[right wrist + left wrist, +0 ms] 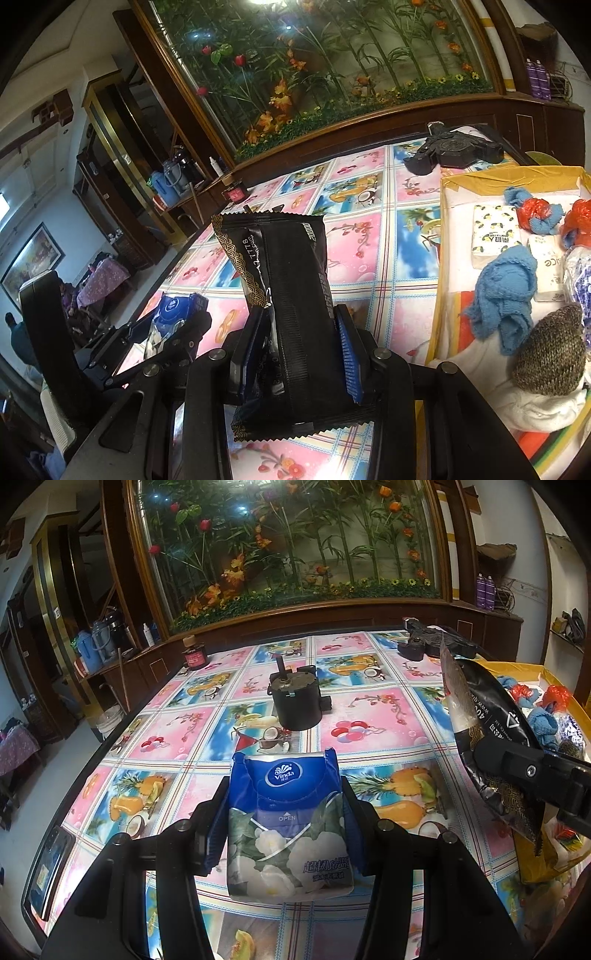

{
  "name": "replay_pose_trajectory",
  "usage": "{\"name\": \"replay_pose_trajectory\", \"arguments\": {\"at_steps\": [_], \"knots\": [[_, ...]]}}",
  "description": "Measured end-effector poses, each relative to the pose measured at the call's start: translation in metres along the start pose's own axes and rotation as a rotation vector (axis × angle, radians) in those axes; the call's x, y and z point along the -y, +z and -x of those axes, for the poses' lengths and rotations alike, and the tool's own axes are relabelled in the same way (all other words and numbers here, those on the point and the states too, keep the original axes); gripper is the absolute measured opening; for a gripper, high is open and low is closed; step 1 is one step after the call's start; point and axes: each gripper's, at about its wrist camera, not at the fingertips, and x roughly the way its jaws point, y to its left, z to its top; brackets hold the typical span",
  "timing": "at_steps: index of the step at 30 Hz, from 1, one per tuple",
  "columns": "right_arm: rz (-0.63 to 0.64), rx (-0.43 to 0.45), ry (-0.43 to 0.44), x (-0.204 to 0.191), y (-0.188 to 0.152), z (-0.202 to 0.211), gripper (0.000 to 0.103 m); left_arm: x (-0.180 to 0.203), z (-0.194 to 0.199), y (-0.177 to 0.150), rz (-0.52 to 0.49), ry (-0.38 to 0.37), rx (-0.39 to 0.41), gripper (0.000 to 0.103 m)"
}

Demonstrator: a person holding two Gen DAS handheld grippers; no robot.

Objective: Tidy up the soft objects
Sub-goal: 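Carry blue tissue pack in left tool while right tool carries black pack toward box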

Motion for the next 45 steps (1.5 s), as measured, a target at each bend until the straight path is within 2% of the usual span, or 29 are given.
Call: {"name": "replay_pose_trajectory", "arguments": {"at_steps": [12,28,37,45], "knots": [[-0.023,0.035,0.000,0.011,-0.004,0.016,0.037,0.016,0.005,0.004,-0.028,-0.012,0.011,0.051],[-0.082,0.102,-0.048,0.040,-0.012,0.050,0.037,0.057,0.014,0.017,-0.062,-0.090,0.020,0.051],[-0.128,0.136,-0.112,0.049,-0.025,0.073,0.037,0.089,0.025,0.022,-0.090,-0.149,0.031,0.051],[-0.157,0.166,-0.191,0.054,-0.042,0.110,0.037,0.128,0.034,0.029,-0.117,-0.215,0.031,0.051]]}}
